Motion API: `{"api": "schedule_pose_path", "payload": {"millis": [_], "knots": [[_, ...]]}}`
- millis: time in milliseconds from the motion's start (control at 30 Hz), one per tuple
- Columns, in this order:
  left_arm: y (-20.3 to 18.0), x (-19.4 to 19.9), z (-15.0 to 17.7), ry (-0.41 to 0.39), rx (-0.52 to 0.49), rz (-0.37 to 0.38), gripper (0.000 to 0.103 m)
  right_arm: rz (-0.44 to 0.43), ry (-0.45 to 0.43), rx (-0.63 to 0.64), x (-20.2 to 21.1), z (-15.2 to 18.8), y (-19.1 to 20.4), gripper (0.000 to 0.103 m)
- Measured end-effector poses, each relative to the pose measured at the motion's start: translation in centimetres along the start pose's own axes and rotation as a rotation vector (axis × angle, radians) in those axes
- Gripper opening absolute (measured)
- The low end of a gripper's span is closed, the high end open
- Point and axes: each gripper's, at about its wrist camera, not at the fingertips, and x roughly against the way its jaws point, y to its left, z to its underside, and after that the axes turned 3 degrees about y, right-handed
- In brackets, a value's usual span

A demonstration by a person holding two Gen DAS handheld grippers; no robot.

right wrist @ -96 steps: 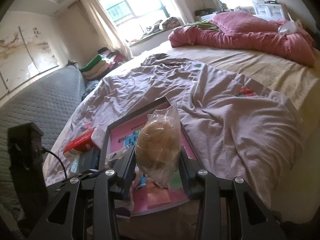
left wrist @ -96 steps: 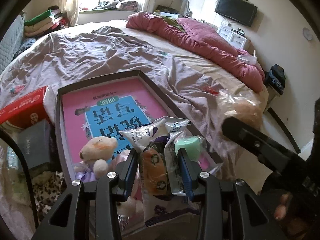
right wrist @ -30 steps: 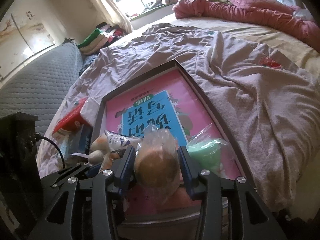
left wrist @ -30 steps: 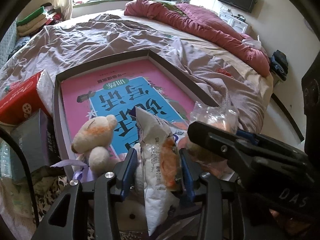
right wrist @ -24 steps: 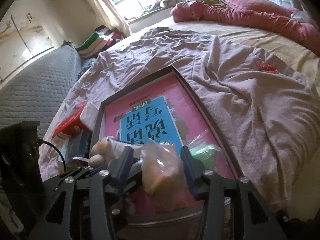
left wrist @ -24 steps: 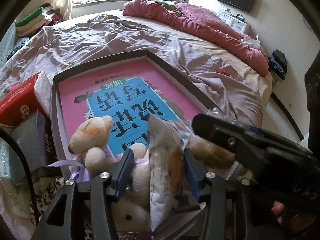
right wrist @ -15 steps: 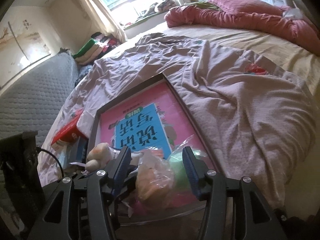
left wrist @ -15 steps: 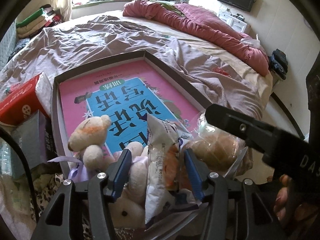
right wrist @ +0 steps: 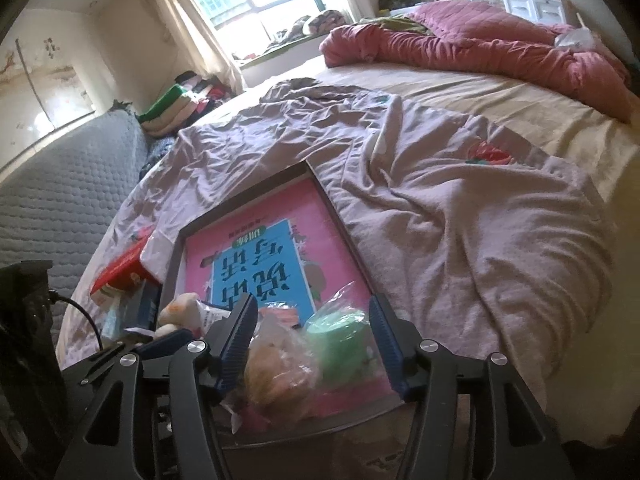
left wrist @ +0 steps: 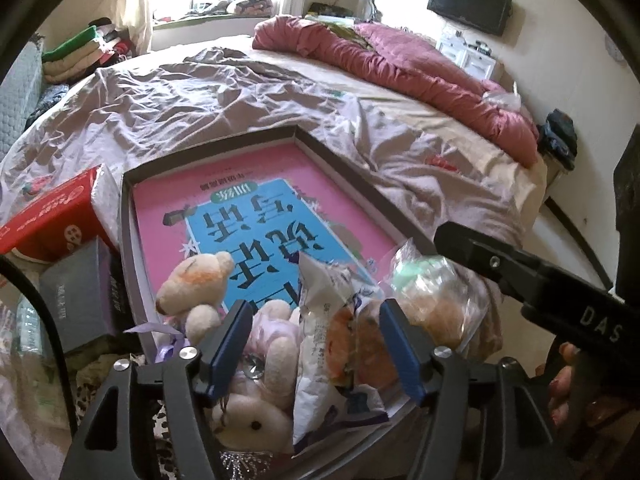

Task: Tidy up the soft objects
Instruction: 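Move both tools back from the tray toward the pile of items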

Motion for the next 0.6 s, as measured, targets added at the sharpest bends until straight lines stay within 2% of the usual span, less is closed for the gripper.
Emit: {"api": "schedule_pose_path", "payload": {"millis": [100, 600], "knots": [[0.1, 0.8, -0.5, -0.021, 0.013, 0.004, 0.071, 0.012, -0.02, 0.023, 0.6, -0.4, 0.4, 0.073], [0.4, 4.6, -1.6, -0.109, 0.041, 0.003, 0.08, 0.033, -0.098, 0.053, 3.1, -1.3, 1.3, 0.075]]}}
